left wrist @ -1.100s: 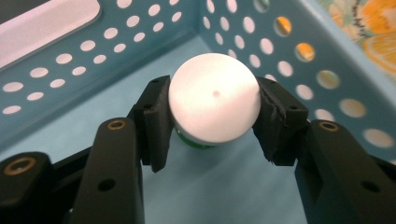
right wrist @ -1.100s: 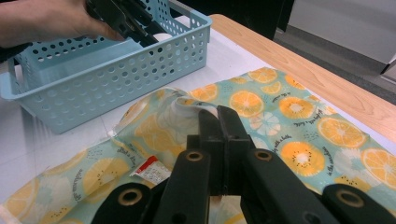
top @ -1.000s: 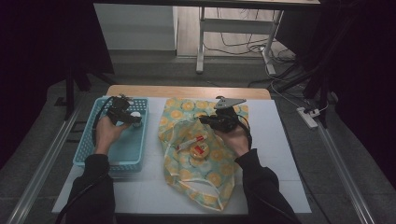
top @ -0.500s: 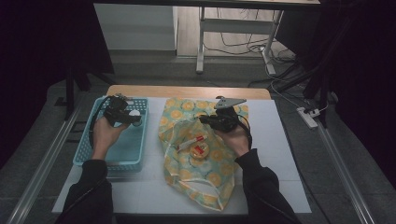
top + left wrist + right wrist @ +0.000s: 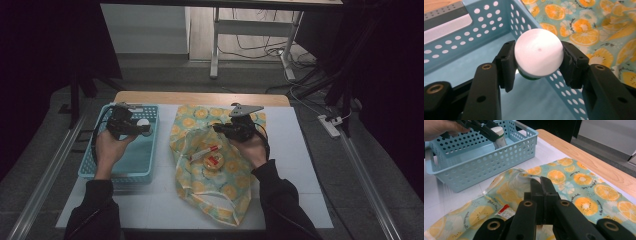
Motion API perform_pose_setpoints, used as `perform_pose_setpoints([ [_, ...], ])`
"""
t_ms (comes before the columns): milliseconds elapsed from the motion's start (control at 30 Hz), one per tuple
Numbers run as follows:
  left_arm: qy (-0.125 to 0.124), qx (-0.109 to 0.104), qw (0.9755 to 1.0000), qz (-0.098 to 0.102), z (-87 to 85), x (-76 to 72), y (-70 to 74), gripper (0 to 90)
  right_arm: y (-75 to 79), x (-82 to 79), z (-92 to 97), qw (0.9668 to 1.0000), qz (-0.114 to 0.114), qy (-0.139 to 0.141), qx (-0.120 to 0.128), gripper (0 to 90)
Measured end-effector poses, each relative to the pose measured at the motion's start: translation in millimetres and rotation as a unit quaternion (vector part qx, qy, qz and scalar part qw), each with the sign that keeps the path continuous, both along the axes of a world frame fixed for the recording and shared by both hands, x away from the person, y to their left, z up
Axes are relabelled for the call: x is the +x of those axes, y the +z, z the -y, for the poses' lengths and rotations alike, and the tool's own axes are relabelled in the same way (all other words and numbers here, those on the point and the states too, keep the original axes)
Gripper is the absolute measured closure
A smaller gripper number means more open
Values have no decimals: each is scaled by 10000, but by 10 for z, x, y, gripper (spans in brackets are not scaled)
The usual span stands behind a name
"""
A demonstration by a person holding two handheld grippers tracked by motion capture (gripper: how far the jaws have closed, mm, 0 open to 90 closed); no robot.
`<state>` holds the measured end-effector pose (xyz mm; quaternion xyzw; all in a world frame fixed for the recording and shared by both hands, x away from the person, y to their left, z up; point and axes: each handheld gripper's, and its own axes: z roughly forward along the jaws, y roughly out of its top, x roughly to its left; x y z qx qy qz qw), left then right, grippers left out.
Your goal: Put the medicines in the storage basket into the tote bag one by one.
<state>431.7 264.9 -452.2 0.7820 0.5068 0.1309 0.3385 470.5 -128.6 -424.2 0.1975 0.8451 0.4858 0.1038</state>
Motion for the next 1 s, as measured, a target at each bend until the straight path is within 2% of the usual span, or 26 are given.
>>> perform_pose_setpoints([
  [467, -136, -228, 9992, 296, 6, -209, 167, 508, 5, -4, 8, 10000, -8, -8, 12, 900],
  [700, -247, -319, 9987, 312, 57, -263, 211, 509, -14, 6, 8, 10000, -9, -19, 2, 900],
  [867, -398, -340, 9980, 353, 152, -317, 267, 508, -6, 8, 21, 10000, 3, -38, 21, 900],
  [1000, -631, -362, 9966, 375, 283, -354, 324, 508, 4, 5, 26, 10000, 22, -34, 33, 900],
])
